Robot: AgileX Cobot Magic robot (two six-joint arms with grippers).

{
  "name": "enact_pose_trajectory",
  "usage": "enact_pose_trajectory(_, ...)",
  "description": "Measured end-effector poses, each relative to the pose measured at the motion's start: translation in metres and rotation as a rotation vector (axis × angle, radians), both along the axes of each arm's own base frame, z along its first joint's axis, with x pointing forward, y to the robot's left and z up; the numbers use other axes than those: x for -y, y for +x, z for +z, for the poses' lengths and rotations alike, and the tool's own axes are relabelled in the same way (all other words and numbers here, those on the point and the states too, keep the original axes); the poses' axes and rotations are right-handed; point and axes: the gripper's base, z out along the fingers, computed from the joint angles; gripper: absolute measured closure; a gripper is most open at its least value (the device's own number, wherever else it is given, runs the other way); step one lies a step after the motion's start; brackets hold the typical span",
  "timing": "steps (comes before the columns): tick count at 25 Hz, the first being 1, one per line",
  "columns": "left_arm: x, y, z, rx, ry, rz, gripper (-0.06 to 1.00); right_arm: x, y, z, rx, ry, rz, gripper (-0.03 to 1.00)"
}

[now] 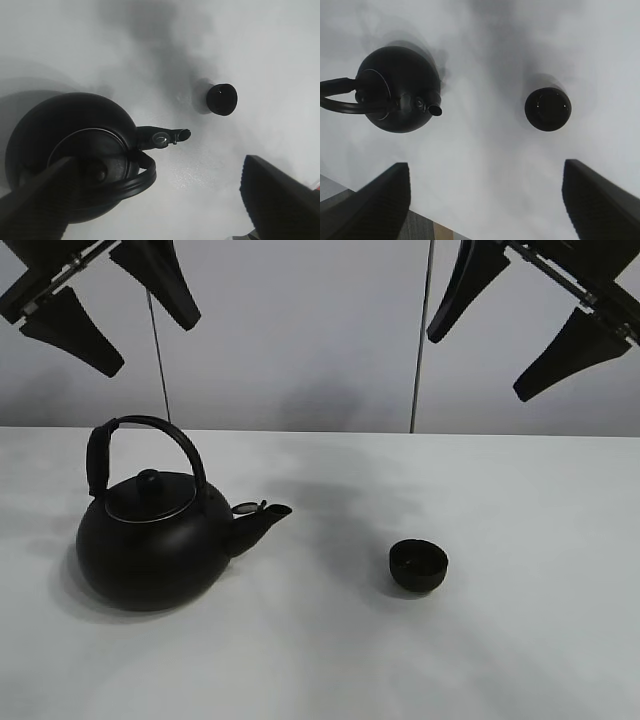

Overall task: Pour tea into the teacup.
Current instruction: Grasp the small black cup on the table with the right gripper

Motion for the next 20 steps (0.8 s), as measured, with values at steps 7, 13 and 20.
enact_pose_trajectory(7,0.0,0.0,0.0,0.0,0.0,0.0,0.31,0.0,-0.003,-0.001,-0.01,-0.008,0.049,0.4)
enact_pose_trajectory(13,0.0,0.0,0.0,0.0,0.0,0.0,0.31,0.0,-0.007,-0.002,0.011,-0.049,0.182,0.4)
enact_pose_trajectory(20,0.0,0.0,0.0,0.0,0.0,0.0,0.31,-0.001,-0.011,-0.01,0.034,-0.308,0.319,0.4)
